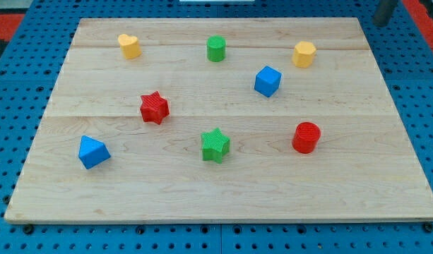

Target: Move the hexagon to the top left of the cube

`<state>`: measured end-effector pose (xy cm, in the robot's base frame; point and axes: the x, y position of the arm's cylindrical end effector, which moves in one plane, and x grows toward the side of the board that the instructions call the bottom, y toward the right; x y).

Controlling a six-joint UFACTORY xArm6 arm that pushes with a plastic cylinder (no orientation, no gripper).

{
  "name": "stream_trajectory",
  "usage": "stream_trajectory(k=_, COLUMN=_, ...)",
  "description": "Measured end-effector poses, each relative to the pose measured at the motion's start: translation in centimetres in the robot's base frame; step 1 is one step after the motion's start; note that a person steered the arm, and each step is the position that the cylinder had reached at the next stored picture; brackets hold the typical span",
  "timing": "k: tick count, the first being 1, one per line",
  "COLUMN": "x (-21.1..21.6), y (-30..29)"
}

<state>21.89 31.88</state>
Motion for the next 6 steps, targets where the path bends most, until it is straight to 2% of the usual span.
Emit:
stream_trajectory(k=1, x=4.5, y=-4.8)
stream_trajectory(k=5, x=5.5, y=-5.1)
stream_trajectory(k=6, x=6.8, y=-14.5)
